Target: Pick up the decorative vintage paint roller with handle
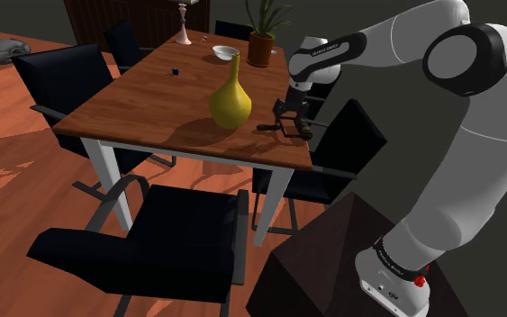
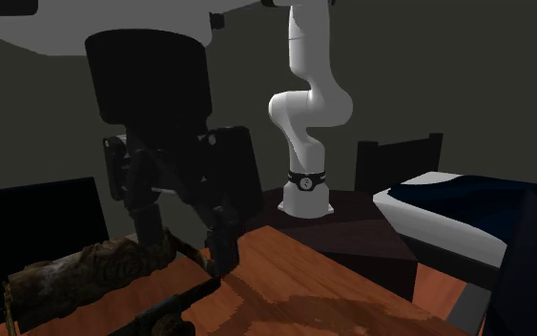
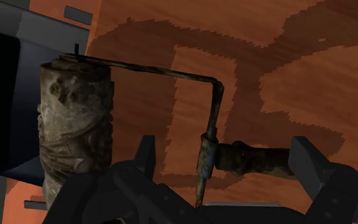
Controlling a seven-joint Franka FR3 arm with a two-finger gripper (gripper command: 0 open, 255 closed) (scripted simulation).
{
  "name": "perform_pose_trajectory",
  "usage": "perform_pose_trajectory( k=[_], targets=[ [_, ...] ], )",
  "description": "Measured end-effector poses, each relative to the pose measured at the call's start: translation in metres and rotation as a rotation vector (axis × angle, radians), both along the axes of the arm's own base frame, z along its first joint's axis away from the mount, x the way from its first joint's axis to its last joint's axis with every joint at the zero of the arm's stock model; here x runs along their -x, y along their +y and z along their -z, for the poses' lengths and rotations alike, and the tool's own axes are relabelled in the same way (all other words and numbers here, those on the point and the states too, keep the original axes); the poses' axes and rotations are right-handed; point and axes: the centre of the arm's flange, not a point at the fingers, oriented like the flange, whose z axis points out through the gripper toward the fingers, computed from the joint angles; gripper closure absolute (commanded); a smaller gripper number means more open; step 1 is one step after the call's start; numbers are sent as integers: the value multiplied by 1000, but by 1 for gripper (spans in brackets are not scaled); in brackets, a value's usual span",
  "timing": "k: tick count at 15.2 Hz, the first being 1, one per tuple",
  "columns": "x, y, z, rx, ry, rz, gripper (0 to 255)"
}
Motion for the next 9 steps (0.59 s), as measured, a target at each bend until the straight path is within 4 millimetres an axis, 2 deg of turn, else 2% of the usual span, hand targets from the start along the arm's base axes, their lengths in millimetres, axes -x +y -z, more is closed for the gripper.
perform_pose_trajectory(
  k=[7,8,9],
  targets=[
    [-4,0,38,0,1,2,0],
    [-4,-1,40,0,1,2,255],
    [-3,-1,41,0,1,2,255]
  ],
)
